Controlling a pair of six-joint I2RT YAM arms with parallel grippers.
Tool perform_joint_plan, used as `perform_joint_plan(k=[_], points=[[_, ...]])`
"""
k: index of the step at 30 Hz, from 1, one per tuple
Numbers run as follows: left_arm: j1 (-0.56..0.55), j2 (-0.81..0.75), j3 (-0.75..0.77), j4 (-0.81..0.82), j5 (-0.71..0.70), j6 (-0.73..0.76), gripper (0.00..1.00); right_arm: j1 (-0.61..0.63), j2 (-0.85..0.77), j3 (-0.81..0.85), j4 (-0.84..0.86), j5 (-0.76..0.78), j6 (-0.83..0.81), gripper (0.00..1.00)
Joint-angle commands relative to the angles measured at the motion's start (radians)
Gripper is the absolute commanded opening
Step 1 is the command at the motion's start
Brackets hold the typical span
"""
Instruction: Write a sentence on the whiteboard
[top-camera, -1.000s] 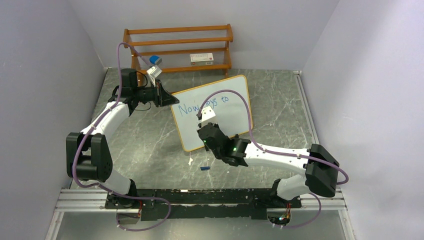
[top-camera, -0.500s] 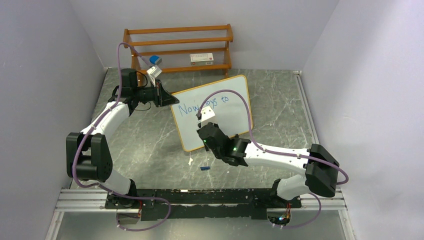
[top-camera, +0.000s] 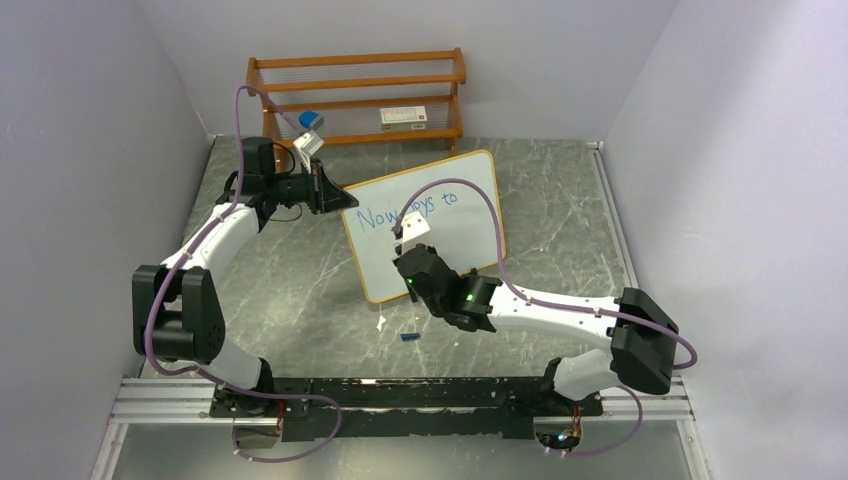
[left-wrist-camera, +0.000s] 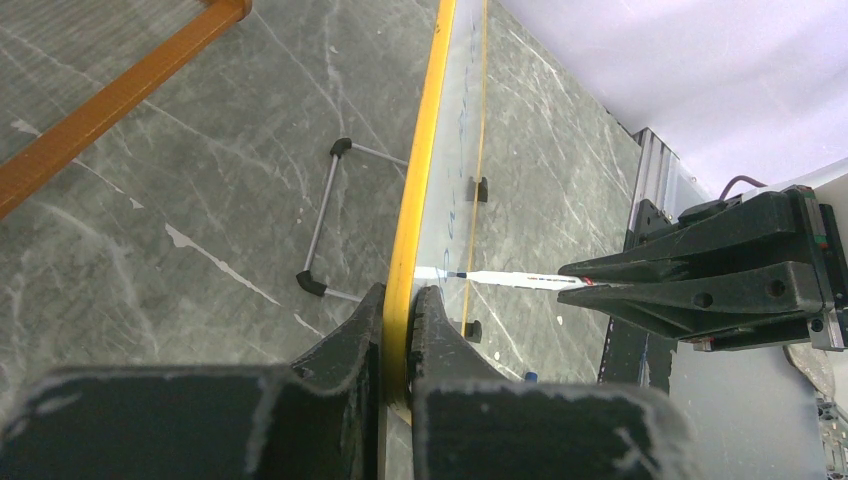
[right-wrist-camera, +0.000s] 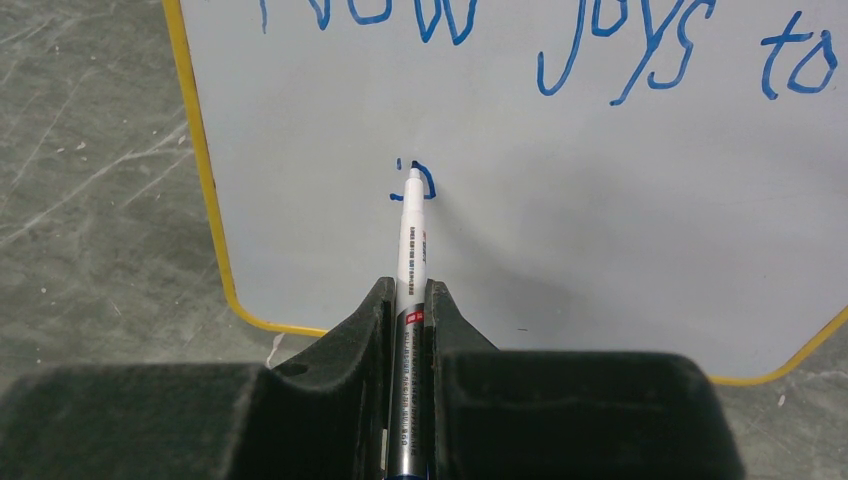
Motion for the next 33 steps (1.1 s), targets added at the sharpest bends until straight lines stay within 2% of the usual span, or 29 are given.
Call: perform_joint_plan(k=[1,33], points=[[-0.048,0.063,-0.048,-0.108,-0.195,0.144,0.05,-0.011,0.022,0.028,0.037,-0.008,-0.002,0.0],[-0.048,0.063,-0.048,-0.113,-0.199,0.145,0.05,-0.01,0.018,0.017,-0.054,-0.034,0.046,0.0]])
